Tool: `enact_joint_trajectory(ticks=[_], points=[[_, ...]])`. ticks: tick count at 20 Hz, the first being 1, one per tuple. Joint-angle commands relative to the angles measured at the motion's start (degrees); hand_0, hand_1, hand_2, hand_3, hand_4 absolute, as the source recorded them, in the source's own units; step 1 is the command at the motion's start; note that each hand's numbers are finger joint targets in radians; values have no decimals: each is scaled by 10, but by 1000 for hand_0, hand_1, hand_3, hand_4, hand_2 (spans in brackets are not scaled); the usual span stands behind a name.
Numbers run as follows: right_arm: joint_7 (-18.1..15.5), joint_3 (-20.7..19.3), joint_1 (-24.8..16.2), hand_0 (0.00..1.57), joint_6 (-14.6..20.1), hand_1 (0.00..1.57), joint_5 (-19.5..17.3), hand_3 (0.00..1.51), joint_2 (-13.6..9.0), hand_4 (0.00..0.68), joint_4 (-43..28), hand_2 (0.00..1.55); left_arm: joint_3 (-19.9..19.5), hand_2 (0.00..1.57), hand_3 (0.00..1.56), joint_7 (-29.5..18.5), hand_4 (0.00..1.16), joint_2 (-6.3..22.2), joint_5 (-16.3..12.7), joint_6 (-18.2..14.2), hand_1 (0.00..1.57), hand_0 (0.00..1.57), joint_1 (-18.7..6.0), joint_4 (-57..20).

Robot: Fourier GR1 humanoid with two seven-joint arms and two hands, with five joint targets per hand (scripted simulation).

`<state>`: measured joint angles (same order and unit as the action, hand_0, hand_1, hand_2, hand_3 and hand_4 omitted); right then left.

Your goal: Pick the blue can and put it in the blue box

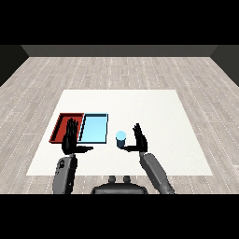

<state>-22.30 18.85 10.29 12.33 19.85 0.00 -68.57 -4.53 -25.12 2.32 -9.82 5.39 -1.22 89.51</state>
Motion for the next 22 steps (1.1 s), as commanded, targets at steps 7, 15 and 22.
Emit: enact_joint_trajectory(ticks=[7,15,22], points=[[-29,70,37,0,38,0,64,0,0,0,48,0,-7,0,0,-11,0,9,5,1,0,0,3,-8],[-68,40,31,0,-8,0,54,0,0,0,112,0,8,0,0,-10,0,-9,18,-19,0,0,4,3],[-103,103,107,0,39,0,148,0,0,0,164,0,-8,0,0,-39,0,5,15,2,0,0,9,-16]])
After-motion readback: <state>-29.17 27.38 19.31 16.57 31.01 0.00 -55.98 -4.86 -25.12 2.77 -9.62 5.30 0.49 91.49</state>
